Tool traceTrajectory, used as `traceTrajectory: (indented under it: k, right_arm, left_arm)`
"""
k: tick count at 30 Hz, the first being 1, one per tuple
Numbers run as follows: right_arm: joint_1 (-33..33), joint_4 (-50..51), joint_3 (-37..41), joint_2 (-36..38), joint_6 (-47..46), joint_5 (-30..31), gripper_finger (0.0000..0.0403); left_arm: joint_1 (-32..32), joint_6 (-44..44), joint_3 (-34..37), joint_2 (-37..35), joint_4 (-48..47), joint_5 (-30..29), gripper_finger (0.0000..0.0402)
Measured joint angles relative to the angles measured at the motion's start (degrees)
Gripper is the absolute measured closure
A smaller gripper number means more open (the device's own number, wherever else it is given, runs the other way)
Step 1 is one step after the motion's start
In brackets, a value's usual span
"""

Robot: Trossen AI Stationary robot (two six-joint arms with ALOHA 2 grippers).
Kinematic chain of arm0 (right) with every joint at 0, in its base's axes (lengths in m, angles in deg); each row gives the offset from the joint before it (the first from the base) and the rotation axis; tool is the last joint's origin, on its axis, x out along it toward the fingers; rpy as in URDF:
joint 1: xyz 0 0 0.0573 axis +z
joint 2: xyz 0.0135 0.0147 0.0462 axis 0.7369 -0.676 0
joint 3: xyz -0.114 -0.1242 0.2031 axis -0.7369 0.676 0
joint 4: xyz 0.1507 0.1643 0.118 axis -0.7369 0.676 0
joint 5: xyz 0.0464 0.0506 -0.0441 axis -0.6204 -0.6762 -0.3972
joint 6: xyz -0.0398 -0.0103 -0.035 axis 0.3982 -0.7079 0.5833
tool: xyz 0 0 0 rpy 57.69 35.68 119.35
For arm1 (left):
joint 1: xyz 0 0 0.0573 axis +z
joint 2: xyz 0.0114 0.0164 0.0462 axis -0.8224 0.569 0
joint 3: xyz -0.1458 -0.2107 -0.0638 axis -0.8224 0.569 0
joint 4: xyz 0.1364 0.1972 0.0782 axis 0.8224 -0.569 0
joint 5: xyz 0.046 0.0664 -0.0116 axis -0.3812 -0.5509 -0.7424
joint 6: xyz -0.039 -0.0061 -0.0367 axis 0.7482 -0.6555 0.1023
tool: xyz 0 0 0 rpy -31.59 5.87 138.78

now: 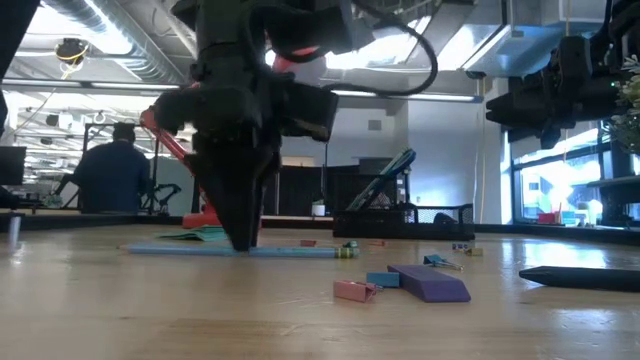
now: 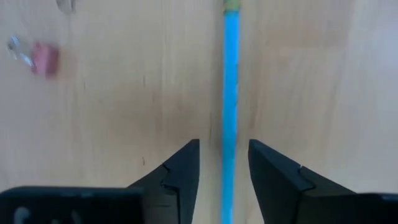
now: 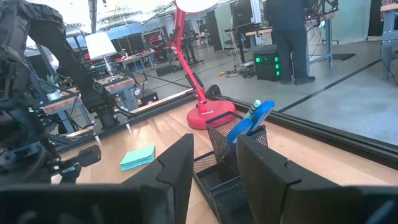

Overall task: Pick and place office supplies into organizer
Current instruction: Put the blue pencil into the black desk organizer

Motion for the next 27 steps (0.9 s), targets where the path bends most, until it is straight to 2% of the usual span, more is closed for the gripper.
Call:
traceTrajectory:
  k: [10,27]
  right_arm:
    - [-0.01,0.01,0.01,0.00,0.01,0.00,0.0276]
    - [-0.02,0.00,0.00,0.00,1.69,0.00,0.0276]
  left_arm:
    - [0.65,-3.61,-5.26,-0.17,-1.25,-0.03,0.0276]
    - [3.06,-5.23,-6.65,0.18,9.08,-1.66,0.0279]
